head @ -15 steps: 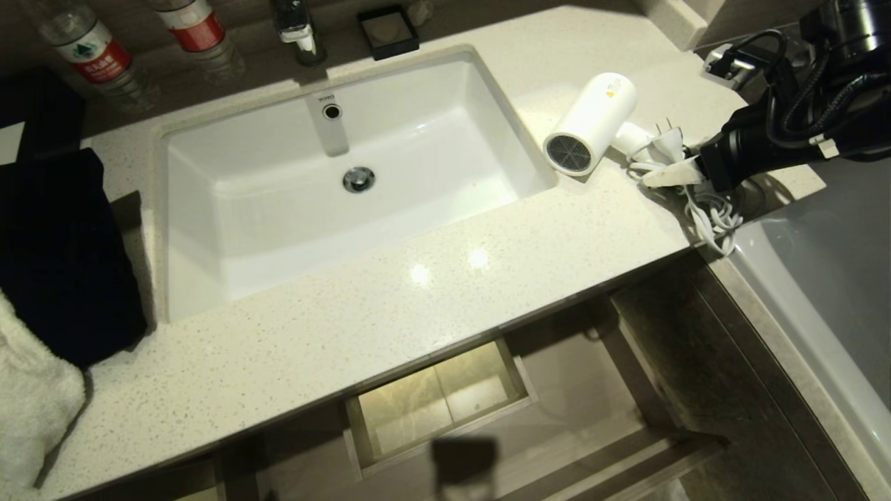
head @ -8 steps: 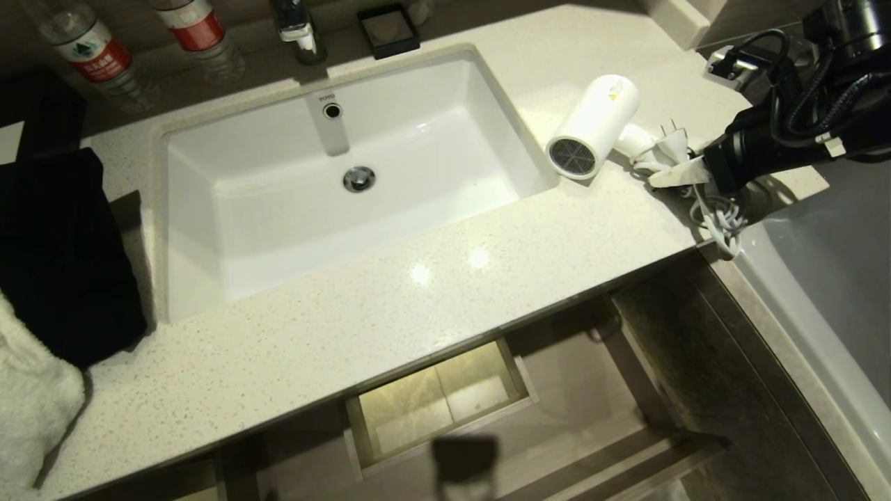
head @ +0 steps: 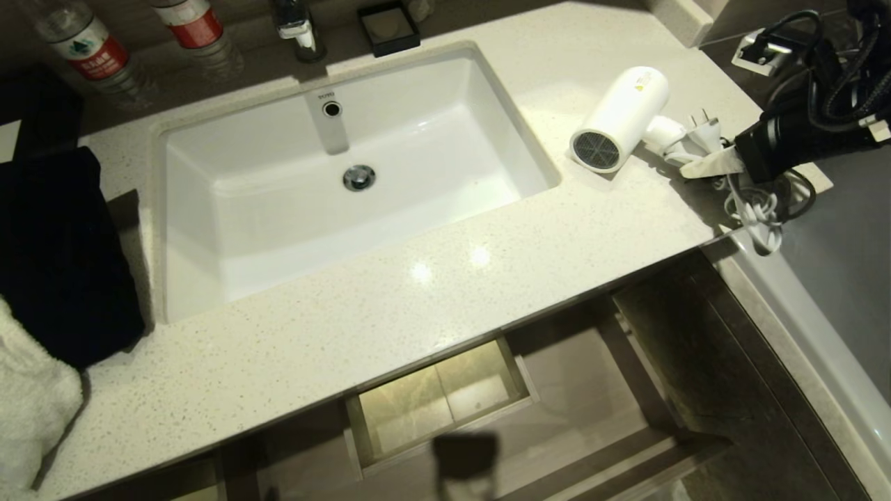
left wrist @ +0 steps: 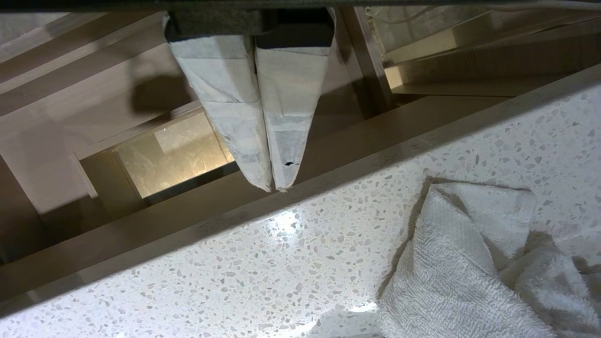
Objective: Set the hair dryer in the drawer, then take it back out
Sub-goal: Pick up the hairdryer
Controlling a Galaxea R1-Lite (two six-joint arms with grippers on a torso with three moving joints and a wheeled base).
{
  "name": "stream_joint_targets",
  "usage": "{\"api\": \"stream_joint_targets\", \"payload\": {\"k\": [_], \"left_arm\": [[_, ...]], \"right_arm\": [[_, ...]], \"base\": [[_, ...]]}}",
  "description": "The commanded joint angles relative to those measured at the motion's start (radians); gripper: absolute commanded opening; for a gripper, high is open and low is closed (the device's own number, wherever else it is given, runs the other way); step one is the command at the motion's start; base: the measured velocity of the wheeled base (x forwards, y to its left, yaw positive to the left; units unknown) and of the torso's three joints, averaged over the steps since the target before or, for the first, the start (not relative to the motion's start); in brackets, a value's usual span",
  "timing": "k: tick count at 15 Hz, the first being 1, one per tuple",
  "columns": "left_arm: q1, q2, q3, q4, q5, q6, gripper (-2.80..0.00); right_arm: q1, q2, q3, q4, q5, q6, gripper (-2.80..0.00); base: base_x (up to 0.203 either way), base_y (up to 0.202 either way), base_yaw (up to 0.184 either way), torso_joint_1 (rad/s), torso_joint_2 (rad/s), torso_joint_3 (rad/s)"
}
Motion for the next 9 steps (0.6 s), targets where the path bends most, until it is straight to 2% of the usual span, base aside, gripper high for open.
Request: {"api": "stream_joint_targets", "payload": {"k": [1,4,7,9], "left_arm": [[0.000,0.000,0.002,0.000,-0.001,-0.001,-2.80],[0.000,0.000,0.000,0.000,-0.001,-0.001,-2.80],[0.000,0.000,0.000,0.001,-0.001,-0.001,-2.80],[0.000,-0.002,0.000,0.000,-0.001,-0.001,-2.80]], "right_arm": [[0.002,-0.031,0.000,-0.001,0.000,0.006,-2.80],[0.001,-0.061,0.003,0.000,0.003,0.014,-2.80],[0.002,-0.097,0.006,-0.007,0.004,0.089,-2.80],[0.001,-0.137,0.009,0.006,0.006,0.101,-2.80]], "base": [[0.000,0.000,0.000,0.000,0.00,0.000],[0.000,0.000,0.000,0.000,0.00,0.000],[0.000,0.000,0.000,0.000,0.00,0.000],[0.000,0.000,0.000,0.000,0.00,0.000]]}}
